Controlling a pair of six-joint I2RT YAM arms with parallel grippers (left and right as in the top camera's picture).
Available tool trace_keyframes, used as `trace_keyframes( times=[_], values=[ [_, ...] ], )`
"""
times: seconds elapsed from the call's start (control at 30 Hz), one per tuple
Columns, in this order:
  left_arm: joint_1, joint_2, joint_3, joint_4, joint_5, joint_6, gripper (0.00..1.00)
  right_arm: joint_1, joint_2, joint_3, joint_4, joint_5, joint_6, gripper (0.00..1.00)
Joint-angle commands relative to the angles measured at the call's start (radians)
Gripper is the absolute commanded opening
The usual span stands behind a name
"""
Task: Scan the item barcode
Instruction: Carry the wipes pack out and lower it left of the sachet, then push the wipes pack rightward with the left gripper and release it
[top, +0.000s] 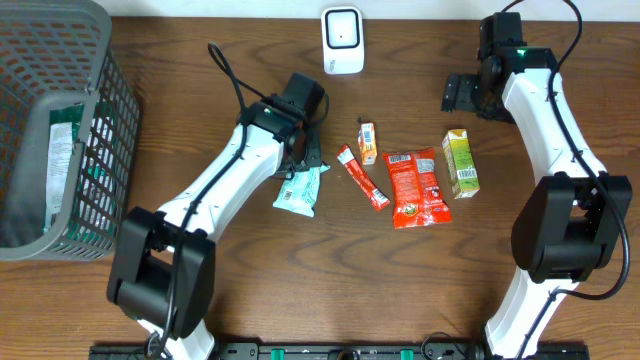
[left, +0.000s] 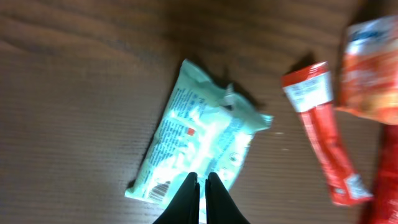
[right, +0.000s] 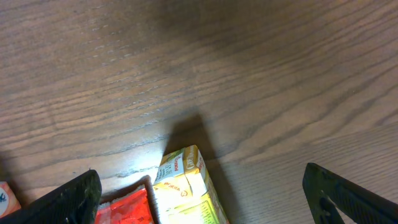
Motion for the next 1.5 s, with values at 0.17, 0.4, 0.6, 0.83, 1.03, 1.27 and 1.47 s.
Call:
trace_keyframes(
  times=[0.17,0.4,0.6,0.83,1.03,1.27,1.47],
  values=[
    [0.001,0.040,-0.142,0.114,-0.001,0.014,0.08,-0.008,-0.008,0.009,-0.003,0.006,-0.002,0.99],
    [-0.001,0.040,-0.254,0.264,0.047,0.011,0.07,-0.008,-0.008,0.009,-0.003,0.006,-0.002,0.99],
    [-0.001,0.026,-0.233,0.304,0.047,0.027,0.07,-0.008,-0.008,0.009,-0.003,0.006,-0.002,0.99],
    [0.022,0.019,-0.233,0.300,-0.134,0.041,0.07,-0.008,-0.008,0.009,-0.003,0.006,-0.002,0.99],
    [0.056,0.022,-0.247,0.296,-0.166,0.040,0.08,-0.008,-0.008,0.009,-0.003,0.006,-0.002,0.99],
    [0.062,0.023,-0.278,0.293,-0.137,0.040,0.08,-0.008,-0.008,0.009,-0.003,0.006,-0.002,0.99],
    [0.062,0.000,-0.260,0.323,-0.025,0.041,0.08,-0.008,-0.008,0.009,-0.003,0.006,-0.002,0.99]
  ],
)
